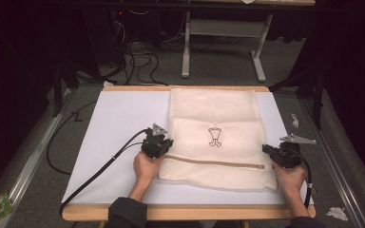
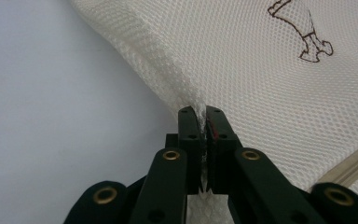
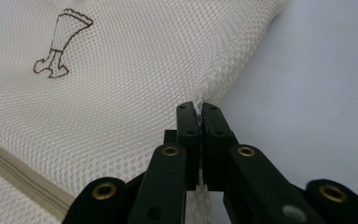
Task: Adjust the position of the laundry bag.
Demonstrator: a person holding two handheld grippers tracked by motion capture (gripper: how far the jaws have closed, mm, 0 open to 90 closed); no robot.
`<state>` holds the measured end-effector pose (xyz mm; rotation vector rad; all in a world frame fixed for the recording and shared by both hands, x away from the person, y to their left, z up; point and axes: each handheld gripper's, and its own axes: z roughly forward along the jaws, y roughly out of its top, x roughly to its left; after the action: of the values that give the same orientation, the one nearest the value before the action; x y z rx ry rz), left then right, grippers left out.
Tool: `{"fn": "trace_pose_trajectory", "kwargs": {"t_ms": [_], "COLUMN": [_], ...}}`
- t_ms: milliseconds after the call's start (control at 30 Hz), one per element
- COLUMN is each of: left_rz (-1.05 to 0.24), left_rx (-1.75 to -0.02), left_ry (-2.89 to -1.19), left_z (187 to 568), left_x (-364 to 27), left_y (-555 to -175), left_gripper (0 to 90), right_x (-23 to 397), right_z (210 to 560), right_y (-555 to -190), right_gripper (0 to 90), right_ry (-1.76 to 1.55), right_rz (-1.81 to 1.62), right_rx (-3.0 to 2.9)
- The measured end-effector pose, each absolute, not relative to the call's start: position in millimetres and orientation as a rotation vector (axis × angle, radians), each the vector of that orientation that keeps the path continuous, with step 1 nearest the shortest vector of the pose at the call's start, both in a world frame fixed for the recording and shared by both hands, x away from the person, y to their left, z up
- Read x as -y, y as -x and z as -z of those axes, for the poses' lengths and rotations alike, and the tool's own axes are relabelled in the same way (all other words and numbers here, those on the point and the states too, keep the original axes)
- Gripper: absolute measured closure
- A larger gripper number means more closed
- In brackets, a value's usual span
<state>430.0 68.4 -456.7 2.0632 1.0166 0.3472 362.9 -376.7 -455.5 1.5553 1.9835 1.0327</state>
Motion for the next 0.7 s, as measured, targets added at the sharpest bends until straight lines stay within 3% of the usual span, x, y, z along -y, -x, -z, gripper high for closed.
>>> {"fn": "trace_pose_trajectory", "kwargs": {"t_ms": [700], "left_rz": [-0.355], "left_rx": [-1.097], "left_ry": [-2.014], "left_z": [457], "left_x": [-113], "left_y": [-422], "left_gripper": [86.2], "right_x": [342], "right_z": [457], "right_y": [-373], "right_gripper": [88.6], "right_ry": [-1.517], "right_rz": [-1.096], "right_rx": [-2.050]}}
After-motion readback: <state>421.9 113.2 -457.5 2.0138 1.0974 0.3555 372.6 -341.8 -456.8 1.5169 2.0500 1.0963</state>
